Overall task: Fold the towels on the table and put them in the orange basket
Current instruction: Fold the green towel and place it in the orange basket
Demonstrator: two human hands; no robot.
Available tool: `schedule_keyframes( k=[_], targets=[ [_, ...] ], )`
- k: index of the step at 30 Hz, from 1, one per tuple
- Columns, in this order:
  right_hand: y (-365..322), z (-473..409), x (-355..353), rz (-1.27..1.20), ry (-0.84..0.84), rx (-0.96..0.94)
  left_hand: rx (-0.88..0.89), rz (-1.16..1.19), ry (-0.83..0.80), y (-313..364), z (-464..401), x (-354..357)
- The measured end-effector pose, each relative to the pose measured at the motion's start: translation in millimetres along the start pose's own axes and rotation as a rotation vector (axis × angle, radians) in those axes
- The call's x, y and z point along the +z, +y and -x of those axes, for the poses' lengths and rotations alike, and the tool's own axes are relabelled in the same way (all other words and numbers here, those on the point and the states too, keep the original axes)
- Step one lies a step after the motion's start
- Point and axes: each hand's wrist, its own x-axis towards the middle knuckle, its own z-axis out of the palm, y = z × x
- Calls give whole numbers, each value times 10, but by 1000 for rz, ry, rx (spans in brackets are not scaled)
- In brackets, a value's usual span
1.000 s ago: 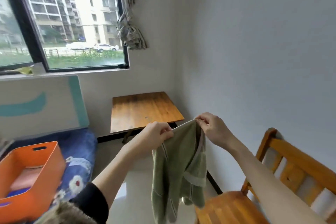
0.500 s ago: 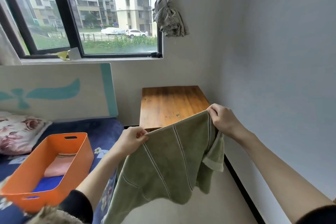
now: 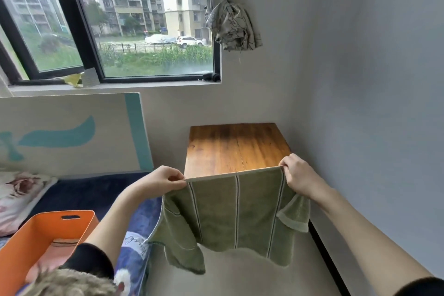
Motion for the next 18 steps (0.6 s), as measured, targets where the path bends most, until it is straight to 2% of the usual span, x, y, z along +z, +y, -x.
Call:
schedule_keyframes(
  k=[4, 10, 16, 18],
  targets=[
    [250, -514, 168, 59, 124, 123, -86, 13, 39, -174, -560, 87],
    [804, -1250, 540, 177, 129, 209, -42, 7, -92, -441, -1533, 128],
    [1093, -2126, 880, 201, 157, 331, -94, -11, 25, -815, -2566, 186],
    [1214, -2356, 978, 226, 155, 360, -83, -61, 2, -899, -2883, 204]
  ],
)
